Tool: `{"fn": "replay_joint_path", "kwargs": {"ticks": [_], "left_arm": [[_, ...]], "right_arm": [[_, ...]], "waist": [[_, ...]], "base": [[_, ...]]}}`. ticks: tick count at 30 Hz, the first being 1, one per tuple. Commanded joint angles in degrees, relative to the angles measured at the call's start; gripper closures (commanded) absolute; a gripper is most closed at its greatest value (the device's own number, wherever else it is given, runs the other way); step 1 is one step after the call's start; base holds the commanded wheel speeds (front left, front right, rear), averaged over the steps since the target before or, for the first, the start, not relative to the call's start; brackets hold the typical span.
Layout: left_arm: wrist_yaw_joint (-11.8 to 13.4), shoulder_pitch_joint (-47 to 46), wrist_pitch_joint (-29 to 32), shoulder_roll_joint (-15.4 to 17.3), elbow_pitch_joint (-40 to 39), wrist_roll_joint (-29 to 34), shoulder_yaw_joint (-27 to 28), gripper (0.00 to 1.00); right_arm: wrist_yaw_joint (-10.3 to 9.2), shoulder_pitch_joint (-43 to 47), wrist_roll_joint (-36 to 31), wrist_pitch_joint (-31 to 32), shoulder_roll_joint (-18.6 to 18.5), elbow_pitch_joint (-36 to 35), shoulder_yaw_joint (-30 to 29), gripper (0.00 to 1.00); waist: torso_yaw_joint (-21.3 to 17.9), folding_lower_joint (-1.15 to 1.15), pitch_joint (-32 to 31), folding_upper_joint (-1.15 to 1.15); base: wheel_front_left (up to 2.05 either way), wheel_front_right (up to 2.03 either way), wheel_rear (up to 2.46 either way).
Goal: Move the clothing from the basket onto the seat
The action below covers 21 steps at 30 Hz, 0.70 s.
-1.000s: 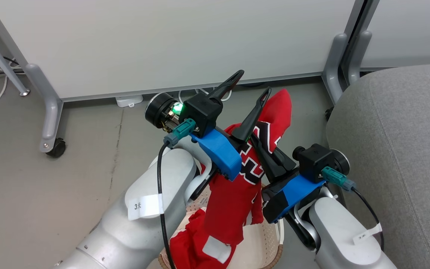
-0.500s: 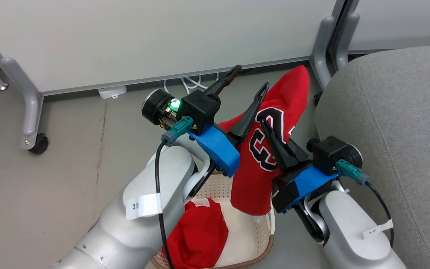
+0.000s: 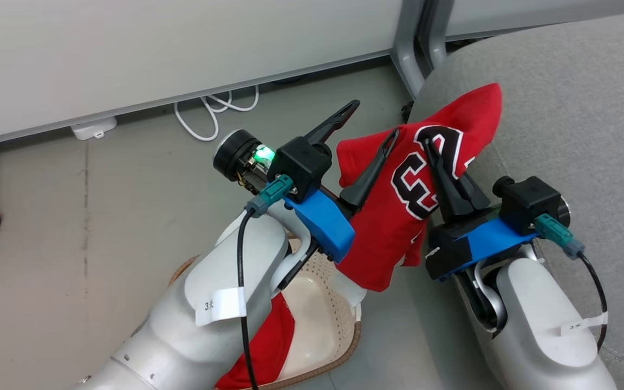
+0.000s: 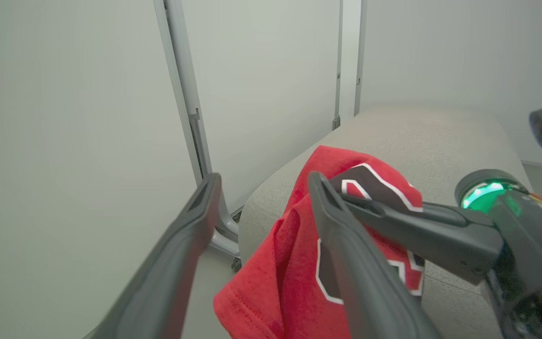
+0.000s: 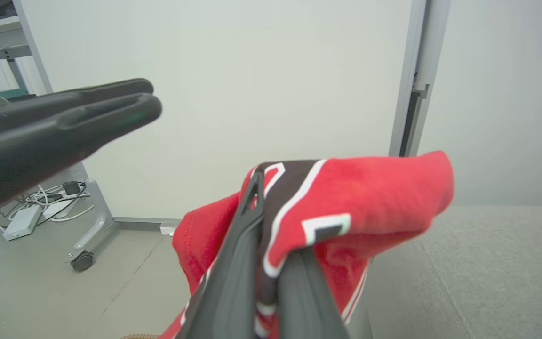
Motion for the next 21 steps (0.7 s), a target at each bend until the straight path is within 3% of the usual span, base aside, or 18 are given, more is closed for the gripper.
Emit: {"fn": "replay_joint_path", "kwargs": {"ticks": [1,21], "left_arm": [[-0.05,-0.69,-0.26,0.19,-0.14,0.23,-0.26,0.0],[-0.05,-1.6,-0.27,0.49,0.65,-0.5,-7.05,0.0]], "right_arm": [[0.03,0.55,-0.34,-0.04,-0.13,-0.78,-1.11,1.0],[0.03,7.12,-0.44,-0.04,-0.11,-6.31,-12.97,1.0]], "waist": [[-2.06,0.0,1.14,0.0],[-12.01,0.0,5.23,0.0]], "base": [[0.0,0.0,0.0],[0.0,0.0,0.0]]}}
